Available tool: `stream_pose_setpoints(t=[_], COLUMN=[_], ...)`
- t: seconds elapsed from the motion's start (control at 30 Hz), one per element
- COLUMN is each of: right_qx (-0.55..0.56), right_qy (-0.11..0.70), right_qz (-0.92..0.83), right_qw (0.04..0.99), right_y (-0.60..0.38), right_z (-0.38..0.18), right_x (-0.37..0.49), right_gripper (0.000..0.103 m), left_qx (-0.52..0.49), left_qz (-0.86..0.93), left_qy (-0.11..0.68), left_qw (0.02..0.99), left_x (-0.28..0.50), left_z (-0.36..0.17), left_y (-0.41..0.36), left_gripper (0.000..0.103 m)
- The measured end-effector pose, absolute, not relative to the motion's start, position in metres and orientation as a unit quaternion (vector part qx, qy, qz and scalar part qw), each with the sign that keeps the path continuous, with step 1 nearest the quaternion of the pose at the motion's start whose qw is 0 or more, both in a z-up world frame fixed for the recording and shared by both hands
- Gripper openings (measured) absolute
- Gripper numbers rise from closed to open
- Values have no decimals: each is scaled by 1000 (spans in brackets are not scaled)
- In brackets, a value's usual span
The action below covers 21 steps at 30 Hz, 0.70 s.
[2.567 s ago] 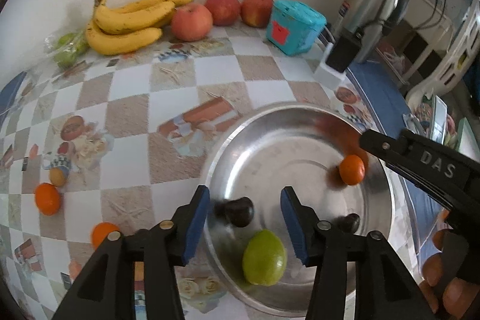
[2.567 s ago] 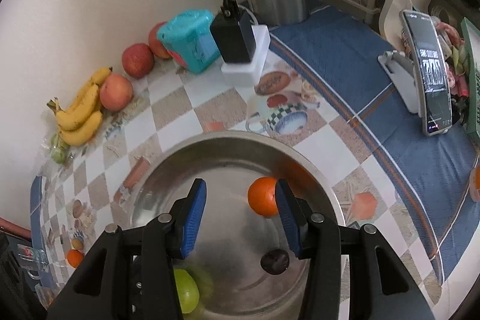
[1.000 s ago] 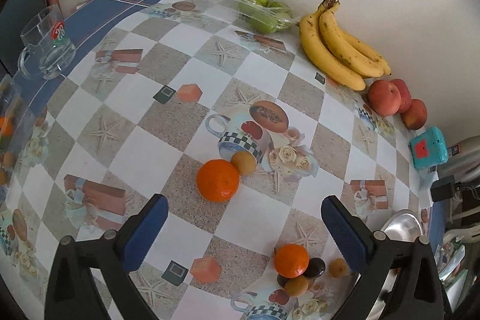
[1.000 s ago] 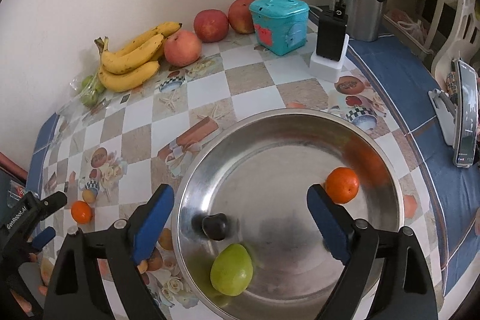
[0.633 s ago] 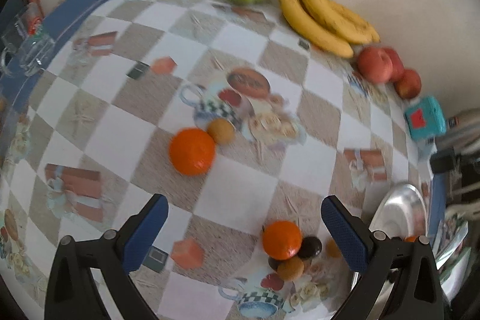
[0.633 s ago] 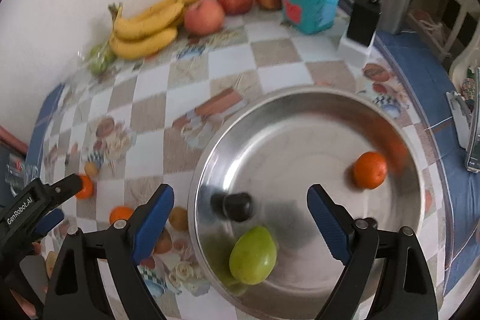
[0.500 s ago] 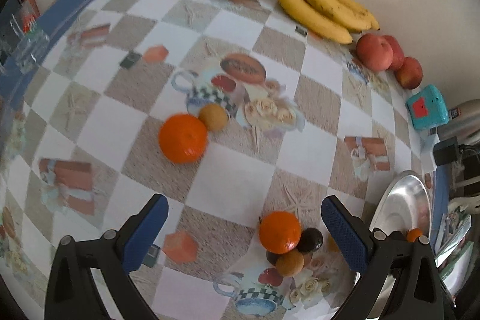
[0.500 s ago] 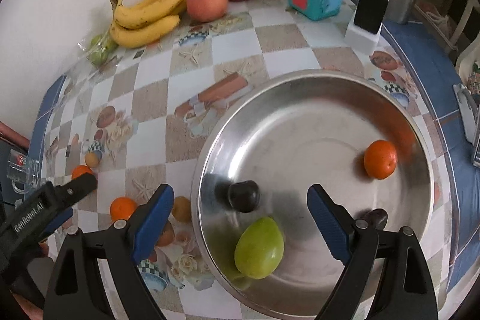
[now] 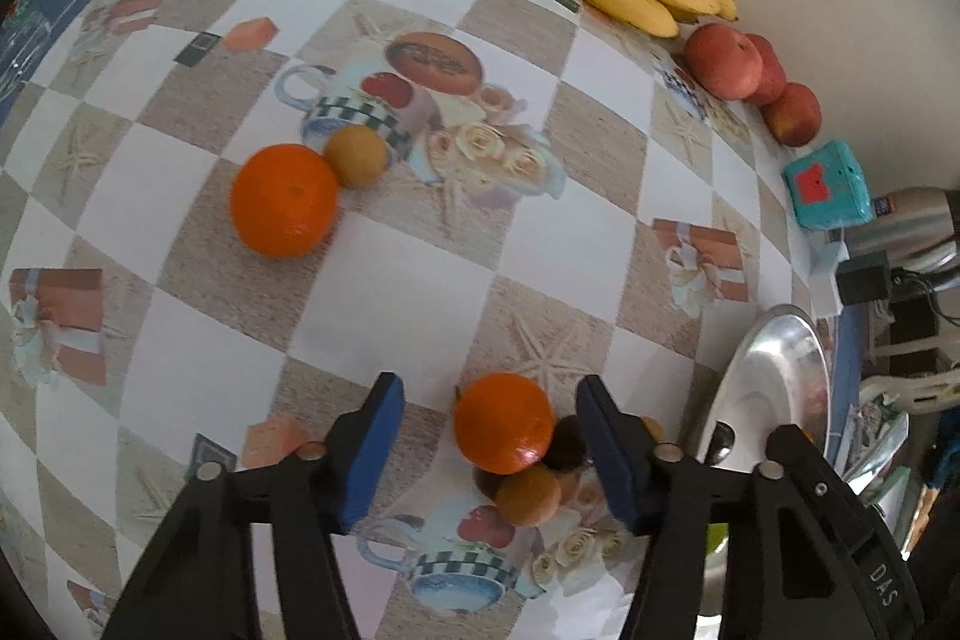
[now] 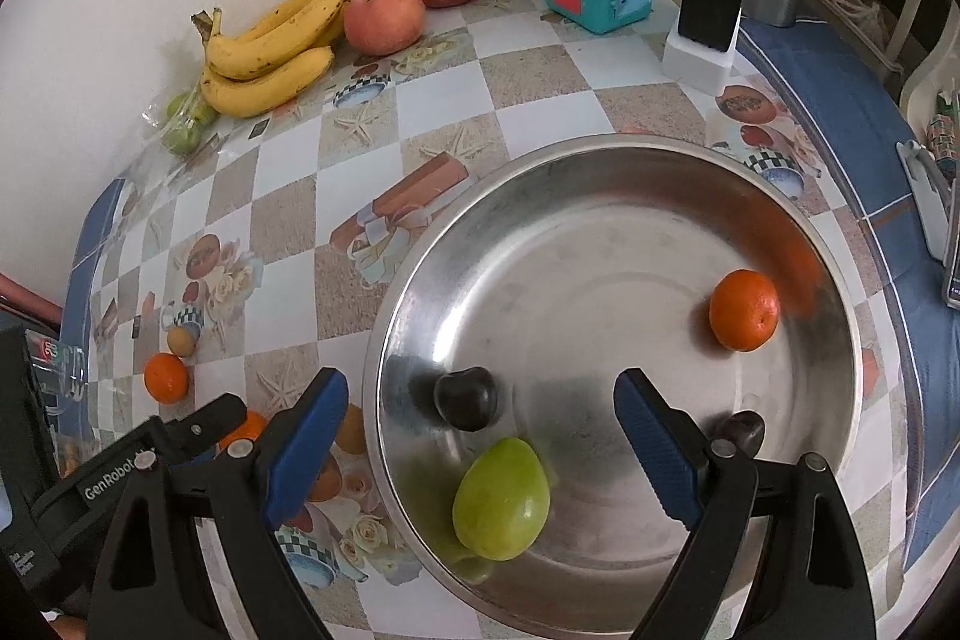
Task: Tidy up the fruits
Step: 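Move the left tool back to the fruit and grasp an orange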
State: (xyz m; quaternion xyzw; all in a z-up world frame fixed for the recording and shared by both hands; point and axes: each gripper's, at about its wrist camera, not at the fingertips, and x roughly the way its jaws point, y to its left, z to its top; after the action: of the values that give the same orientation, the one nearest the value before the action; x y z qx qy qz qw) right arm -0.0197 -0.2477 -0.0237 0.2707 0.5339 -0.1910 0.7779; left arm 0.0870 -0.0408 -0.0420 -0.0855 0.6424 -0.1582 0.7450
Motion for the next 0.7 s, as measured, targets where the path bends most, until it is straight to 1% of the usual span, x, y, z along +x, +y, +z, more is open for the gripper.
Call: stream_pose_setpoints(t=[0.03, 0.13, 0.2, 0.27, 0.47, 0.7], right_qx=[270, 269, 268, 269, 266, 251], right_qy=[534, 535, 534, 533, 532, 528], right_qz=[-191, -189, -189, -189, -190, -177], right_qw=[778, 778, 779, 780, 781, 792], right_y=[-247, -247, -247, -247, -246, -237], right_z=[-24, -24, -24, -24, -23, -17], right_x=[-20, -19, -19, -20, -19, -14], right_gripper=[91, 91, 91, 91, 91, 91], left_qx=[-83, -76, -74, -72, -74, -102], left_qz=[-163, -168, -169, -169, -172, -163], left_qy=[643, 645, 645, 642, 628, 606], left_qw=[744, 742, 742, 745, 755, 772], left_x=[86, 85, 85, 84, 86, 91], left_z=[-42, -43, -44, -41, -34, -15], left_y=[-43, -48, -48, -47, -47, -29], left_gripper=[60, 53, 46, 37, 35, 35])
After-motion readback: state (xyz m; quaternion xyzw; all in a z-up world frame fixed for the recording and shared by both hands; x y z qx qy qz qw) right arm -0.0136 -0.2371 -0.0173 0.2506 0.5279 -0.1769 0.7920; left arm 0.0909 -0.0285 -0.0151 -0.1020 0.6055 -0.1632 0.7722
